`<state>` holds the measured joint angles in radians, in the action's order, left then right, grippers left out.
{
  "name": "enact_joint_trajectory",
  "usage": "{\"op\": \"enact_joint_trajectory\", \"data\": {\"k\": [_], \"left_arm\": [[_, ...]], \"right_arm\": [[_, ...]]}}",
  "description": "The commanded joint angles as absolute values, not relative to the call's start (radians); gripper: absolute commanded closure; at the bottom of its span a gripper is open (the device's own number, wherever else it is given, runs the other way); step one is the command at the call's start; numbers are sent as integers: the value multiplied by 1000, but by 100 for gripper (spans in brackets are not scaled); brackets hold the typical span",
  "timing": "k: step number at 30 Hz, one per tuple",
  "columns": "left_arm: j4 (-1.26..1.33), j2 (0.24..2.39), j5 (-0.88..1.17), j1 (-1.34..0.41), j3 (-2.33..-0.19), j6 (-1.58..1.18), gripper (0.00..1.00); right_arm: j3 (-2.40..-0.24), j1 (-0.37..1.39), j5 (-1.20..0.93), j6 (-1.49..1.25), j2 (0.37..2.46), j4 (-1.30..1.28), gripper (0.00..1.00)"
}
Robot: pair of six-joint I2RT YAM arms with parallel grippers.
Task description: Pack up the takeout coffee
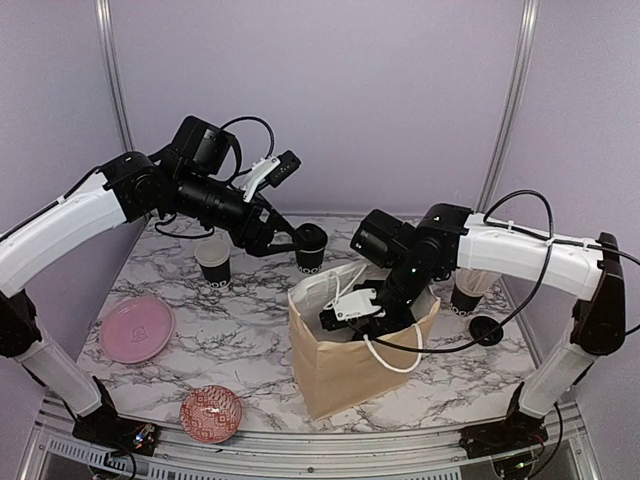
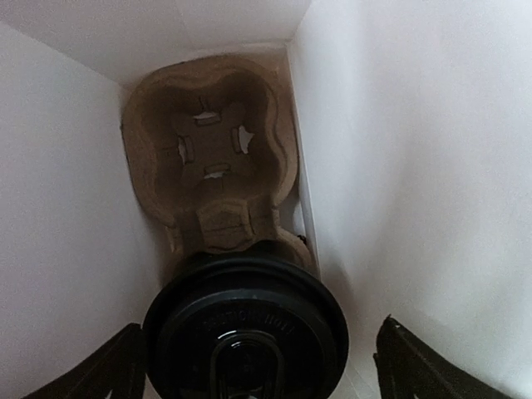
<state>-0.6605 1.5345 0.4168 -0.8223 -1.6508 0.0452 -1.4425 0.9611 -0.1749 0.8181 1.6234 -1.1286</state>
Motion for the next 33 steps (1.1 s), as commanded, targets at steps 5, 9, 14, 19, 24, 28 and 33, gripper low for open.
{"op": "enact_joint_trajectory", "data": {"k": [5,9,14,19,24,28,33], "left_arm": [[-704,1598,237,-807,-1677,74,21],[-723,1692,76,-773,-1765,44,21],[-741,1867,-88,-750,-1913,9,21],[-742,2057,-120,-719,-2096,-33,21],[-742,2219,-78,-678,-2283,-29,18],[-740,2302,-53,-663,-2366,-23,16],[-739,2369,-30,-658,-2414,-36,14]], "right_arm": [[-1533,848,-222,831,1621,-1201,2],[-1567,789,-210,837,1622,-1191,2],[-1575,727,-197,831,1615,-1151,2],[-1608,713,-221,841,1609,-1157,3],[-1678,713,-320,889,1606,-1238,4],[-1721,714,-371,928,1599,-1287,4],[-1750,714,-388,937,1611,-1301,5]]}}
